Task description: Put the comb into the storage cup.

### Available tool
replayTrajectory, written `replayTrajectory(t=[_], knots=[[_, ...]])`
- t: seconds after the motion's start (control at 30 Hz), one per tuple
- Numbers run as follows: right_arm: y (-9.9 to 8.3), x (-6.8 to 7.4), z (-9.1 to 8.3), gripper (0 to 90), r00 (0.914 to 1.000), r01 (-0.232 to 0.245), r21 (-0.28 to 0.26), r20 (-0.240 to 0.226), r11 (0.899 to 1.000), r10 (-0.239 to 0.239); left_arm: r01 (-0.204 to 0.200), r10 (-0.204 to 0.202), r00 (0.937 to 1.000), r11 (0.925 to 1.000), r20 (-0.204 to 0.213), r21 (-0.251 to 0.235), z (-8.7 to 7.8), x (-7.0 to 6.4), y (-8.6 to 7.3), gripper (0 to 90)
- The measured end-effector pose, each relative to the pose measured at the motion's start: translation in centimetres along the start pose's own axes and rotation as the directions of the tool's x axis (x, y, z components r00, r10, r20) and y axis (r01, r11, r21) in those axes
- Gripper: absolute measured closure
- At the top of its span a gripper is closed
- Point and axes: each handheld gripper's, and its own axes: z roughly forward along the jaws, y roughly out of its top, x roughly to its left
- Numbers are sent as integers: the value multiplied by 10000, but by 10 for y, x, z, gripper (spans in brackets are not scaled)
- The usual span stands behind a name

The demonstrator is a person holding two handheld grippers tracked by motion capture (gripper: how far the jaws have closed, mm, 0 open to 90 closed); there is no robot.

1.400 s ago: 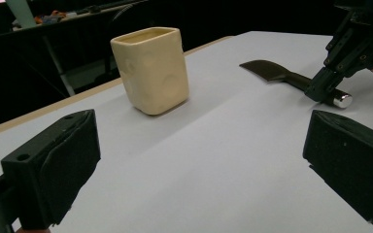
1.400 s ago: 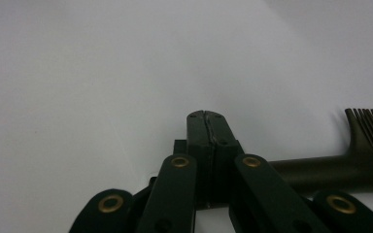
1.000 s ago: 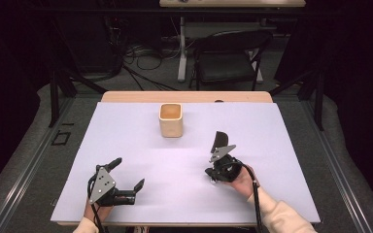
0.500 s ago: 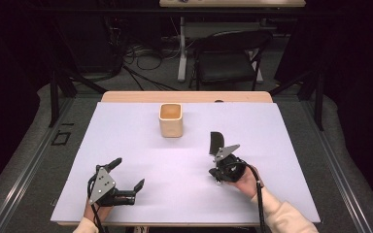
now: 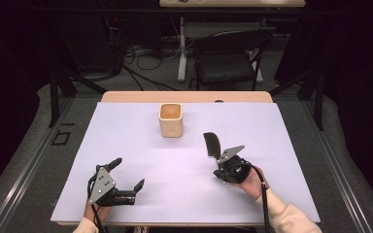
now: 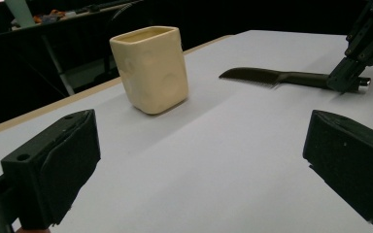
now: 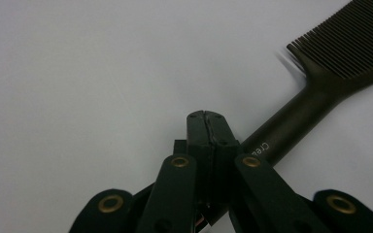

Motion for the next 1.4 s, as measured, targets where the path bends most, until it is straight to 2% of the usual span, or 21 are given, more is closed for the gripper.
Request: replayTrajectory(t=[0.53,0.57,1.4], knots=[[-10,-11,-9,900,9986,-464,112,262,9989,461,-8,8,10000,10000,-13,13,0,0,0,2],[-12,-12,-10,900,9978,-586,122,328,9982,582,-12,12,10000,10000,-9,15,0,0,0,2],[-24,-33,-17,900,9901,-1155,203,827,9931,1134,-45,45,10000,10000,0,43,0,0,0,2]])
